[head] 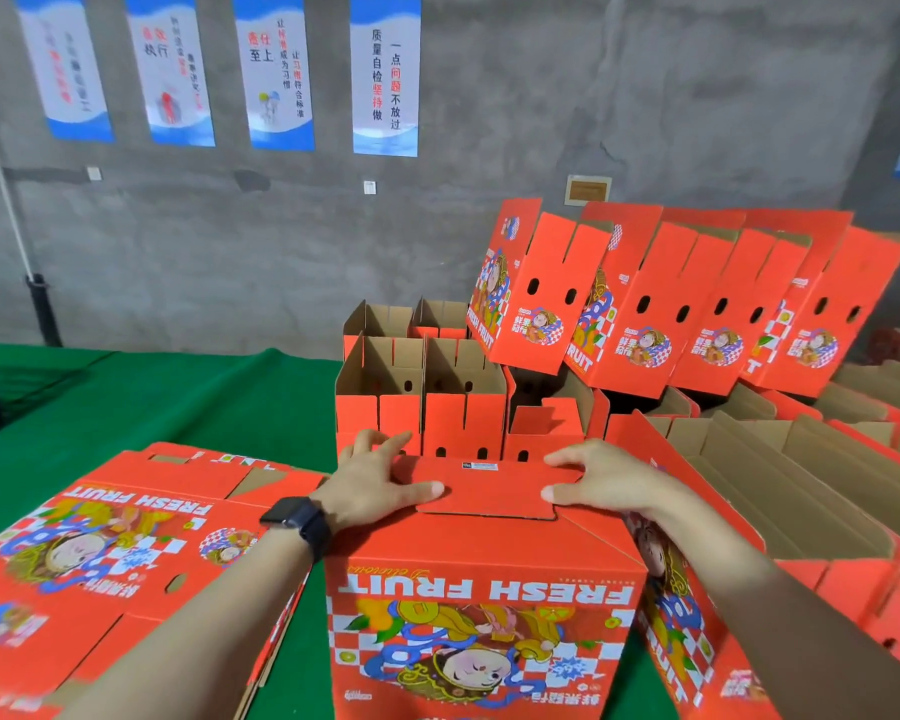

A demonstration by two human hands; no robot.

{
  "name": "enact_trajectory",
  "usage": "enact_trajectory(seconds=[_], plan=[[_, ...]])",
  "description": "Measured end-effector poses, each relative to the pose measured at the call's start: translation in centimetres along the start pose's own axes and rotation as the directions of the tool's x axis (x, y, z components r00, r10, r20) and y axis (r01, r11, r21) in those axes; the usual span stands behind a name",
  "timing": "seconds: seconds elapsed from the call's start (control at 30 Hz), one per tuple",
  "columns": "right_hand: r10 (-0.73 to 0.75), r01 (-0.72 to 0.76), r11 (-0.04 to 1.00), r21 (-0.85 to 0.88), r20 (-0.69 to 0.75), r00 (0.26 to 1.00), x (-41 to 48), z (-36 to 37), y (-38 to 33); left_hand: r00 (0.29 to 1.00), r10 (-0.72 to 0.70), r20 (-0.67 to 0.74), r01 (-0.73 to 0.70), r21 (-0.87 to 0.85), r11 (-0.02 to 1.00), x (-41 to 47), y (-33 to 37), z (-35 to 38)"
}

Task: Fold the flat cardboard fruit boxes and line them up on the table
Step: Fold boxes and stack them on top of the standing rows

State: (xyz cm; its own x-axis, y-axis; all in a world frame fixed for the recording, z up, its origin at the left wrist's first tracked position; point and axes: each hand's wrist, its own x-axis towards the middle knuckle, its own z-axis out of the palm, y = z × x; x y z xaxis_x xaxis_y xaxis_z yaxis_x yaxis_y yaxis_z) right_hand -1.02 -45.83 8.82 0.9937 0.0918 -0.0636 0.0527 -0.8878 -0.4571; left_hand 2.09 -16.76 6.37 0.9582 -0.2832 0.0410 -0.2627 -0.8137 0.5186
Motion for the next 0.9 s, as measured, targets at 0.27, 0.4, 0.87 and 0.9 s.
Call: enact_trajectory(seconds=[0.27, 0.4, 0.87, 0.9], plan=[[0.019, -0.019, 0.967, -0.254, -0.003, 1.000, 0.4, 0.4, -1.7, 0.986, -0.152, 0.075, 0.131, 0.232, 0.964, 1.3, 1.9, -0.5], [0.095, -0.086, 0.914, -0.397, 0.001, 0.996, 0.4, 1.5, -2.8, 0.982, -0.184, 0.041, 0.159, 0.340, 0.927, 1.8, 2.1, 0.1], [0.050, -0.027, 0.941, -0.337, 0.058, 0.997, -0.4, 0.7, -2.8, 0.990, -0.136, 0.048, 0.120, 0.254, 0.960, 1.6, 1.7, -0.1], [0.040, -0.022, 0.965, -0.261, 0.065, 0.997, -0.5, 0.2, -2.5, 0.990, -0.132, 0.057, 0.116, 0.228, 0.967, 1.5, 1.6, -0.3]])
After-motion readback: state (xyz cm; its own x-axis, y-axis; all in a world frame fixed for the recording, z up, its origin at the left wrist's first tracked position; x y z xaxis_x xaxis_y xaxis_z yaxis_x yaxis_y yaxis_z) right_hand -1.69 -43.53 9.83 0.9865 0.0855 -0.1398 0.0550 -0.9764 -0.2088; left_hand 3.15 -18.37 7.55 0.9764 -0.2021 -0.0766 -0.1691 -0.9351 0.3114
